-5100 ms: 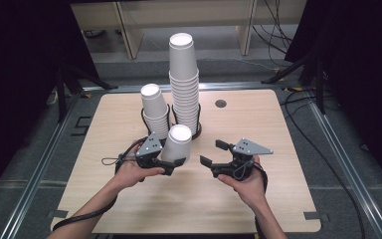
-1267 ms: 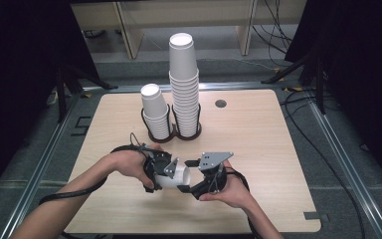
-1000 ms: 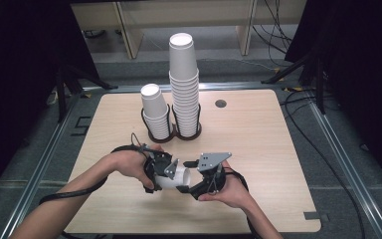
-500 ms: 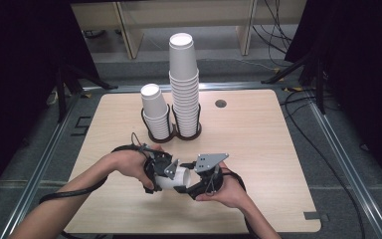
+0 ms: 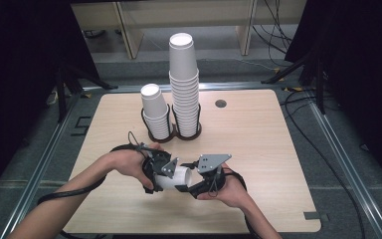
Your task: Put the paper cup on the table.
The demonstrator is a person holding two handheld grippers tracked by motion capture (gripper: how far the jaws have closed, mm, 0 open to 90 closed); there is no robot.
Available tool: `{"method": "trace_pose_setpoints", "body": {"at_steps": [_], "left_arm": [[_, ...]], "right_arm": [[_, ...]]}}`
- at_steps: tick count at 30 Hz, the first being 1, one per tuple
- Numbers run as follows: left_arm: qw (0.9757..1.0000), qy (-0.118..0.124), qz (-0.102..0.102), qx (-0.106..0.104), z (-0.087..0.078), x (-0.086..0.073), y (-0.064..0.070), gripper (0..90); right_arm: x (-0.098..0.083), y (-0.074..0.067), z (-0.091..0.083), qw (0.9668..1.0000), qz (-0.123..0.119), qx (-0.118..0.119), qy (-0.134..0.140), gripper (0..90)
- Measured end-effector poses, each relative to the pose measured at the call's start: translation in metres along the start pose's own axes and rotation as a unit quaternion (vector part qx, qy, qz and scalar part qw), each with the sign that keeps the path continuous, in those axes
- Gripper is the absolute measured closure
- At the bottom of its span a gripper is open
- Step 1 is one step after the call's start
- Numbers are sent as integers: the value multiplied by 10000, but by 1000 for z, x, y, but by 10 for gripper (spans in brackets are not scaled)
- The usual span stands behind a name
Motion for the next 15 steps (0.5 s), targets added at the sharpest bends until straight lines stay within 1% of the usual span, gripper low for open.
{"method": "trace_pose_setpoints", "body": {"at_steps": [1,2,3,4,5,6,7,8,9,10,11,12,13,14,15], "left_arm": [[10000,30,7,10,0,0,0,186],[9999,100,122,49,-1,-1,-1,182],[9998,170,90,61,-1,-1,-1,178],[9996,245,124,85,-1,-2,-1,173],[9988,466,-94,98,0,-3,2,165],[9992,388,59,91,-1,-4,0,165],[9987,492,23,119,-1,-4,0,150],[9975,676,-132,132,0,-5,2,138],[9975,688,-93,132,0,-5,2,116],[9975,694,-76,127,0,-5,1,64],[9972,730,-83,128,1,-6,2,23],[9963,842,-146,136,2,-6,3,0],[9965,821,-88,134,1,-7,3,0],[9956,920,-132,148,1,-7,4,0],[9945,1022,-168,151,1,-7,4,0]], "right_arm": [[0,-1,0,10000,53,3,20,283],[0,-2,-1,10000,51,1,-6,283],[1,-1,-1,10000,-70,-16,39,283],[1,-1,-1,9999,-92,-53,62,284],[1,-1,-3,9999,-134,-53,48,284],[1,-1,-3,9999,-134,-53,48,284],[2,-2,-3,9999,-117,-41,87,284],[2,-2,-3,9999,-110,-41,121,284],[3,-2,-3,9998,-126,-38,129,284],[3,-3,-4,9998,-124,-36,118,284],[4,-3,-4,9998,-145,-46,125,284],[4,-3,-4,9998,-150,-26,103,284],[4,-3,-4,9997,-176,-46,137,284],[4,-4,-4,9998,-155,-31,124,284],[4,-3,-4,9996,-210,-57,169,284]]}}
Point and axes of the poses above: each handheld gripper's, and its own axes: z roughly forward along the jaws, x roughly out of its top, y roughly to its right, the point moved 2 cm from there along z, roughly forward along the jaws, and after that the axes turned 9 degrees about y, right-handed, at the moved point
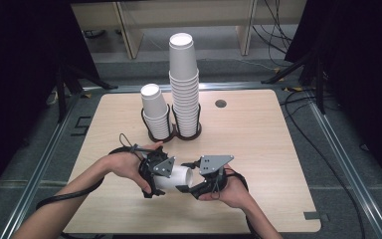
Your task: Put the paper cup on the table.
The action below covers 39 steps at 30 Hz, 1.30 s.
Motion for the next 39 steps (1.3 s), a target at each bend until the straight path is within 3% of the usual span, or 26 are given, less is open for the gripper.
{"method": "trace_pose_setpoints", "body": {"at_steps": [3,8,14,15,16,17,20,24,27,28,31,32,33,34,37,38,39], "left_arm": [[9995,265,-81,133,-2,-1,0,0],[9961,756,-252,368,-3,-6,0,0],[9909,1124,-489,560,-6,-14,-1,0],[9911,1114,-421,597,-7,-15,-2,0],[9886,1239,-553,655,-7,-16,-1,0],[9888,1249,-532,613,-8,-17,-2,0],[9842,1507,-666,656,-9,-20,-1,0],[9803,1742,-695,627,-9,-23,1,0],[9766,1873,-718,771,-8,-26,3,0],[9762,1916,-686,754,-7,-27,3,0],[9701,2174,-755,773,-6,-29,5,0],[9693,2203,-782,762,-7,-29,5,0],[9657,2330,-837,781,-6,-30,6,0],[9629,2439,-854,774,-5,-30,6,0],[9582,2606,-912,754,-3,-33,7,0],[9553,2711,-925,728,-1,-33,7,0],[9546,2735,-919,733,-1,-34,6,0]], "right_arm": [[-2,-1,-4,9999,82,-56,-44,284],[-4,-1,-9,9999,127,-96,-35,284],[-6,1,-15,9997,129,-212,40,283],[-6,2,-16,9998,96,-194,43,283],[-6,2,-17,9997,101,-202,58,284],[-6,1,-18,9996,171,-225,45,283],[-7,1,-21,9994,214,-255,86,283],[-8,1,-25,9993,276,-250,94,283],[-8,1,-27,9991,248,-242,252,284],[-8,1,-29,9991,301,-272,151,283],[-7,2,-31,9991,162,-303,234,283],[-6,2,-33,9993,157,-274,216,283],[-6,1,-34,9990,270,-291,187,283],[-6,2,-35,9990,187,-312,253,283],[-6,0,-37,9984,306,-339,333,283],[-5,1,-39,9988,189,-323,314,284],[-5,1,-39,9988,255,-245,350,283]]}}
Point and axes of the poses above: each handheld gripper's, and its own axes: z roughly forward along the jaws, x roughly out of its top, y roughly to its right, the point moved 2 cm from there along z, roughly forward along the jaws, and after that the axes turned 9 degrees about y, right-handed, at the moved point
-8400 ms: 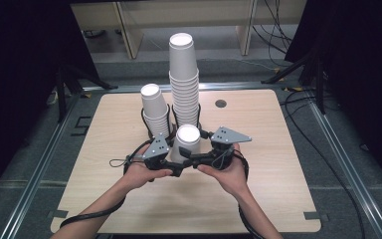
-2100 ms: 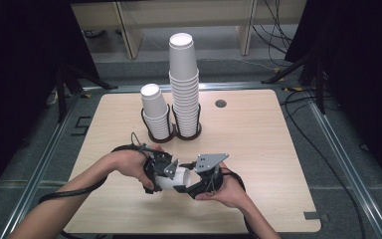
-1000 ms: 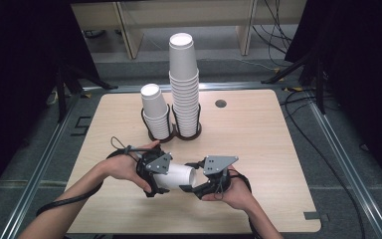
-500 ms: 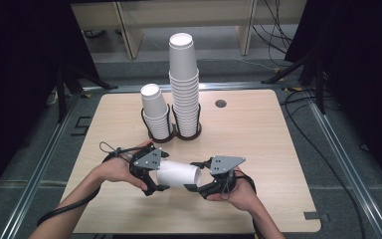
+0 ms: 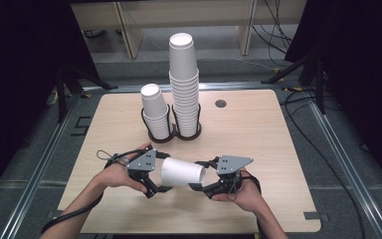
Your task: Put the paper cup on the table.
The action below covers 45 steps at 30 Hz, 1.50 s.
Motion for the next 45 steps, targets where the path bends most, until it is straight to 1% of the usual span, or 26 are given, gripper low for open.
{"method": "trace_pose_setpoints", "body": {"at_steps": [2,4,5,8,9,10,12,14,16,17,21,24,26,28,30,31,32,34,35,36,37,38,40,42,43,45], "left_arm": [[9998,161,-62,21,1,-1,0,0],[9999,151,-72,-3,0,-1,-1,0],[9995,281,-156,-23,2,-1,-1,0],[9994,289,-206,-24,0,-2,-2,0],[9993,295,-232,-44,0,-2,-2,0],[9991,315,-272,-77,0,-3,-2,0],[9983,458,-360,-97,2,-4,-2,0],[9984,424,-369,-99,2,-5,-3,0],[9977,491,-457,-133,4,-7,-2,0],[9985,383,-372,-130,3,-7,-3,0],[9970,572,-481,-177,6,-9,-3,0],[9973,573,-444,-145,4,-9,-3,0],[9963,665,-524,-166,5,-10,-2,0],[9971,606,-435,-173,4,-11,-4,0],[9956,743,-517,-223,6,-12,-3,3],[9970,620,-425,-195,4,-13,-4,5],[9962,689,-486,-223,4,-13,-4,8],[9966,655,-443,-213,3,-13,-5,21],[9954,788,-495,-237,4,-14,-4,27],[9955,794,-455,-248,4,-13,-5,38],[9951,810,-521,-237,4,-13,-4,48],[9960,754,-420,-249,3,-13,-5,57],[9953,799,-486,-265,4,-13,-3,72],[9954,798,-467,-269,4,-13,-4,76],[9962,748,-380,-251,3,-13,-5,78],[9950,846,-453,-260,3,-12,-3,83]], "right_arm": [[1,0,-2,10000,-19,-22,-30,283],[0,-1,-3,10000,66,-6,-28,283],[0,-1,-3,10000,62,14,-17,283],[2,0,-3,10000,-48,39,51,283],[2,-1,-2,9998,65,116,116,283],[3,-1,-4,10000,23,28,59,283],[4,-1,-4,10000,34,21,44,283],[5,0,-4,9999,-76,32,85,284],[5,-1,-4,10000,8,66,60,283],[5,-1,-3,9999,-4,77,80,283],[5,-1,-3,9999,-29,76,101,284],[5,-2,-3,9999,9,101,81,283],[4,-1,-3,9999,-39,105,119,283],[4,-1,-3,9999,-39,108,123,283],[4,-1,-3,9998,-65,120,131,283],[4,-1,-2,9998,-56,117,156,283],[3,-1,-2,9998,-72,109,161,283],[3,-2,-2,9998,-9,124,141,283],[3,-3,-2,9998,27,114,135,283],[3,-3,-1,9996,62,198,189,283],[3,-3,-2,9996,75,189,178,283],[3,-3,-1,9996,67,201,183,283],[3,-1,-2,9996,-56,217,155,283],[3,-1,-2,9997,-11,201,171,283],[3,-1,-2,9997,3,204,162,283],[3,-1,-4,9999,10,142,87,282]]}}
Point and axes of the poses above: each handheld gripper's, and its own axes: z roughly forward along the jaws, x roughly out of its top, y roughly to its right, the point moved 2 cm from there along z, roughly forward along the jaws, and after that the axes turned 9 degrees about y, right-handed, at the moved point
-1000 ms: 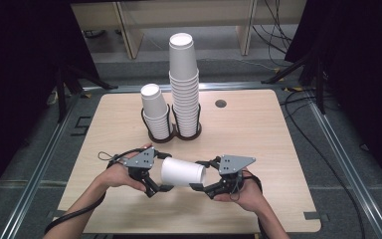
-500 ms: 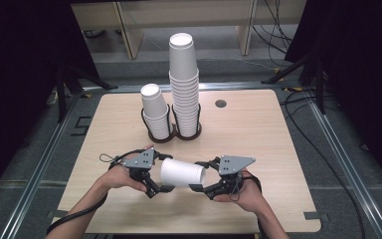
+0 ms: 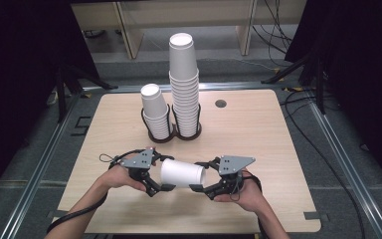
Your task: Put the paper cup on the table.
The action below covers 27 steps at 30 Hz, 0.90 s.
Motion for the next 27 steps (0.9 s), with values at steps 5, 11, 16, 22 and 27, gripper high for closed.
{"method": "trace_pose_setpoints", "body": {"at_steps": [5,11,16,22,27], "left_arm": [[10000,-28,72,-8,-2,1,1,104],[9999,-85,145,-16,-4,2,2,132],[9997,-98,226,-22,-7,4,2,159],[9994,-189,296,-27,-10,6,2,183],[9991,-255,344,3,-9,9,3,191]], "right_arm": [[-1,1,0,9999,110,66,-9,280],[-3,2,1,9999,70,67,-58,277],[-4,3,3,9999,102,64,-101,273],[-4,3,4,9997,158,57,-159,270],[-4,4,4,9997,169,14,-180,265]]}}
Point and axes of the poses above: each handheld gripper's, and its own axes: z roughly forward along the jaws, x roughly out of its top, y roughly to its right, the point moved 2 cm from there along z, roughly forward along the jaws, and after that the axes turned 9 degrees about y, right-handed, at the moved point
